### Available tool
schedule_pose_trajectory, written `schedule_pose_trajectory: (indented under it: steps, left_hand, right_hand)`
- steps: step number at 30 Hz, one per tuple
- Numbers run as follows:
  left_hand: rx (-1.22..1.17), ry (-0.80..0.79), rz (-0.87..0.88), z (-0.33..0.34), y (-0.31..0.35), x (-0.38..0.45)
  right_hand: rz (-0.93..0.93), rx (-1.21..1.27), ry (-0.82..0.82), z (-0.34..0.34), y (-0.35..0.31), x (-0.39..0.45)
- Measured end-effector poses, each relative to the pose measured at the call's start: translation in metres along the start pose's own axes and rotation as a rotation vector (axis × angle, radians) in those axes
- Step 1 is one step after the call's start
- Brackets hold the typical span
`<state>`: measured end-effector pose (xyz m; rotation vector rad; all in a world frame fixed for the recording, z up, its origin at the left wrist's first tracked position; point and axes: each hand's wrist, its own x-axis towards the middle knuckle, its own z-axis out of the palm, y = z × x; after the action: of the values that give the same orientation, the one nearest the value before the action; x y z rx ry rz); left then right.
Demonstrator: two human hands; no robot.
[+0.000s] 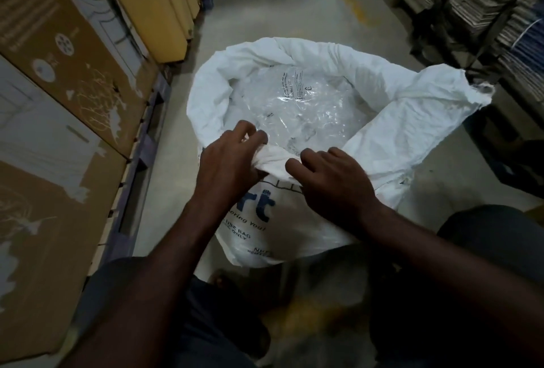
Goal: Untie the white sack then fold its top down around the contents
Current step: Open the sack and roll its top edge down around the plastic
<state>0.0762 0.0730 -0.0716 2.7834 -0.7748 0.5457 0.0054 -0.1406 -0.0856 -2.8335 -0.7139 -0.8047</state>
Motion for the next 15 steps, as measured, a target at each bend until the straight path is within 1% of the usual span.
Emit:
schedule_pose_trajectory:
  steps: [2,4,5,7,9,10,12,15]
  left_hand:
    - [-0.024,0.033,0.000,0.005,-0.007,0.002]
    - [-0.013,0.038,0.061,0.013,-0.013,0.004]
    - [0.024,0.038,0.092,0.018,-0.013,0.004]
    - [0.104,0.042,0.131,0.025,-0.012,0.000]
    - [0.112,0.096,0.179,0.024,-0.008,-0.004]
    - [0.094,0.135,0.215,0.023,-0.007,-0.006]
    - [0.068,0.215,0.282,0.018,-0.004,-0.009]
    - [0.053,0.280,0.310,0.013,0.004,-0.017]
  right_hand:
    - [0.043,0.110,-0.169,-0.002,-0.013,-0.011]
    - [0.059,0.250,-0.309,-0.005,-0.024,-0.022]
    - [0.094,0.328,-0.323,-0.007,-0.025,-0.022]
    - [0.259,0.445,-0.260,-0.005,-0.016,-0.014]
    - [0.412,0.486,-0.221,-0.004,0.000,-0.004]
    - [0.446,0.478,-0.232,-0.004,0.007,-0.001]
    - [0.439,0.416,-0.270,-0.001,0.010,0.001]
    - [0.332,0.323,-0.251,0.003,0.001,0.008]
